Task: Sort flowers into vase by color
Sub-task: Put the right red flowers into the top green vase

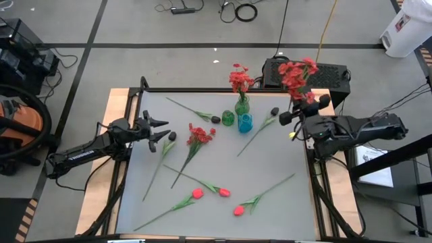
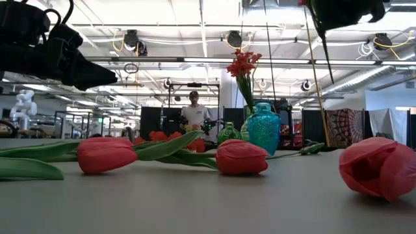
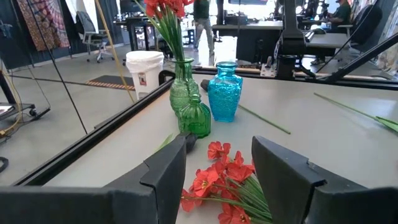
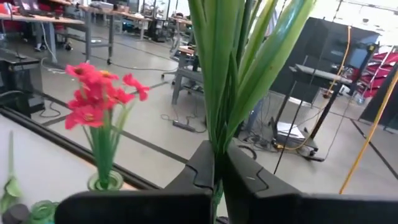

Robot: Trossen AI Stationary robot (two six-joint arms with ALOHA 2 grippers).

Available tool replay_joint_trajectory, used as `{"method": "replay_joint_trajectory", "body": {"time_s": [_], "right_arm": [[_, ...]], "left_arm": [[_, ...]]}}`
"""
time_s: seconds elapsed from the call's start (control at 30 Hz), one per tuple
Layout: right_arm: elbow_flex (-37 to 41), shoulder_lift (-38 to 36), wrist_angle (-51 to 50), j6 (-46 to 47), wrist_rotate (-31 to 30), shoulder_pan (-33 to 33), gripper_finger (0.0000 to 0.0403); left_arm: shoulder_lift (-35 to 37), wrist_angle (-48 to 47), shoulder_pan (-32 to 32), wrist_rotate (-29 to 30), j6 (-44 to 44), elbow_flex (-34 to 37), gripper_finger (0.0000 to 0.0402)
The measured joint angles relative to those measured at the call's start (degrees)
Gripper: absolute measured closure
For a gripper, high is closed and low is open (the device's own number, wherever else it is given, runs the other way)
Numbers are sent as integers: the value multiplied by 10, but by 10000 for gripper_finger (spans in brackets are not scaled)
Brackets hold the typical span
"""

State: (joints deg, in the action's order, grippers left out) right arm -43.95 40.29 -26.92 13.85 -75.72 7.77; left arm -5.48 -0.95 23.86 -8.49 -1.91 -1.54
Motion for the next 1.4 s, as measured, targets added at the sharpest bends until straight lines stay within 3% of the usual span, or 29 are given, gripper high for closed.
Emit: {"method": "replay_joint_trajectory", "body": {"time_s": [0.27,0.57,0.7,0.97,1.23,1.4], "right_arm": [[93,-93,52,-19,72,-26,399],[221,-112,492,-267,277,-94,399],[242,-105,557,-278,318,-139,399],[243,-30,602,-205,467,-228,399],[243,77,721,-200,536,-276,399],[231,124,756,-198,544,-297,399]], "left_arm": [[0,0,0,0,0,0,210],[0,0,0,0,0,0,210],[0,0,0,0,0,0,210],[0,0,0,0,0,0,210],[0,0,0,0,0,0,210],[0,0,0,0,0,0,210]]}}
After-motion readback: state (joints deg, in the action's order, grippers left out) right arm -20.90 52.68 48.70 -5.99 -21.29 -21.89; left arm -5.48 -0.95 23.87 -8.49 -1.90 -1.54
